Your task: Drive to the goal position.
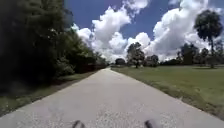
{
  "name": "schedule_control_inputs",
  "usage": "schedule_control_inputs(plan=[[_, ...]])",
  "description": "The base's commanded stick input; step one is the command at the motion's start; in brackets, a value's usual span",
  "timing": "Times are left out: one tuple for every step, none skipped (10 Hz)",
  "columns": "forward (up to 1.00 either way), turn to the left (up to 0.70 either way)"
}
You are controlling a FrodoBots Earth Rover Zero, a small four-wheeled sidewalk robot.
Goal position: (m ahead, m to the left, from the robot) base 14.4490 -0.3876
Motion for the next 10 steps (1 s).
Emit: schedule_control_inputs(plan=[[0.50,0.00],[0.50,0.00],[0.50,0.00],[0.50,0.00],[0.50,0.00],[0.50,0.00],[0.50,0.00],[0.50,0.00],[0.50,0.00],[0.50,0.00]])
